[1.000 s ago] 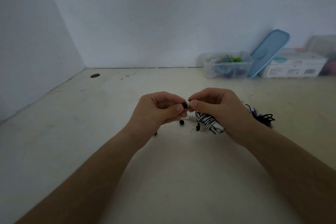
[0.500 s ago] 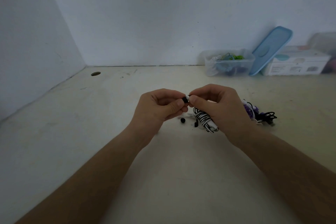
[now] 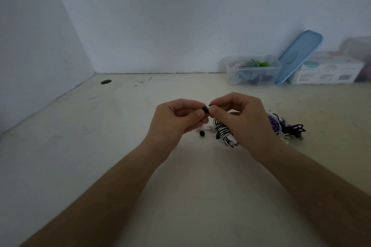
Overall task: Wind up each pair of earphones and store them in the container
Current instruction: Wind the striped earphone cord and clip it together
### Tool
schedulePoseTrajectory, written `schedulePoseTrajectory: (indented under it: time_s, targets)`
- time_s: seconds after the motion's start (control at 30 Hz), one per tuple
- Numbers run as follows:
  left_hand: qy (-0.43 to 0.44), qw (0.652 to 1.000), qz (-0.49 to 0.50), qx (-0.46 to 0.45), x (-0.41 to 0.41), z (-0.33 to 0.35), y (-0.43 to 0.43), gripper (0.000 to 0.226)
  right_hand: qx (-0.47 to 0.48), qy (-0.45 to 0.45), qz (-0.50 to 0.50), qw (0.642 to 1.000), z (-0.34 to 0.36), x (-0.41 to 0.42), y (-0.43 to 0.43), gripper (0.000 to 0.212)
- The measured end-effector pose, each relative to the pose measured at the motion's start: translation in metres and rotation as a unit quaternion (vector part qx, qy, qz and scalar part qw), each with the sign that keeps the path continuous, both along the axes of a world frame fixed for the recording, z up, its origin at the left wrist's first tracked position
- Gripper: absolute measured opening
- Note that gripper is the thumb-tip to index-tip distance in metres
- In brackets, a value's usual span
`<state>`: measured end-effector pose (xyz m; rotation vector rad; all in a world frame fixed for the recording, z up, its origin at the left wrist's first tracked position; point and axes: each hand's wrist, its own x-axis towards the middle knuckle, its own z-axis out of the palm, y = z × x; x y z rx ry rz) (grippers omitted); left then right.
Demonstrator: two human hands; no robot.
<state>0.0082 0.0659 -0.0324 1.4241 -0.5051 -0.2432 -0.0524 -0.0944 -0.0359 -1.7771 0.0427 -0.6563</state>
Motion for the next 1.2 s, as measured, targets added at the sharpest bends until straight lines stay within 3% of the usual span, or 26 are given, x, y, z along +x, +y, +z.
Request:
schedulePoseTrajectory:
  time_s: [0.3, 0.5, 0.73, 1.2]
  targets:
    - [0.011, 1.000, -0.005, 0.005, 0.000, -0.001, 0.000, 0.013, -0.062, -0.012, -0.015, 0.998, 0.002, -0.001, 0.001, 0.014]
    - [0.004, 1.000, -0.022, 0.010, 0.001, 0.004, 0.003, 0.013, -0.013, 0.005, 0.030, 0.999, 0.006, -0.004, -0.004, 0.011]
    - [0.002, 1.000, -0.012, 0.021, 0.000, 0.002, 0.003, 0.012, -0.049, -0.001, 0.011, 0.999, 0.002, -0.003, 0.001, 0.013]
    - [-0.095, 0.994, -0.017, 0.047, -0.005, 0.010, 0.002, 0.026, 0.117, 0.074, 0.109, 0.984, 0.008, -0.004, -0.006, 0.008]
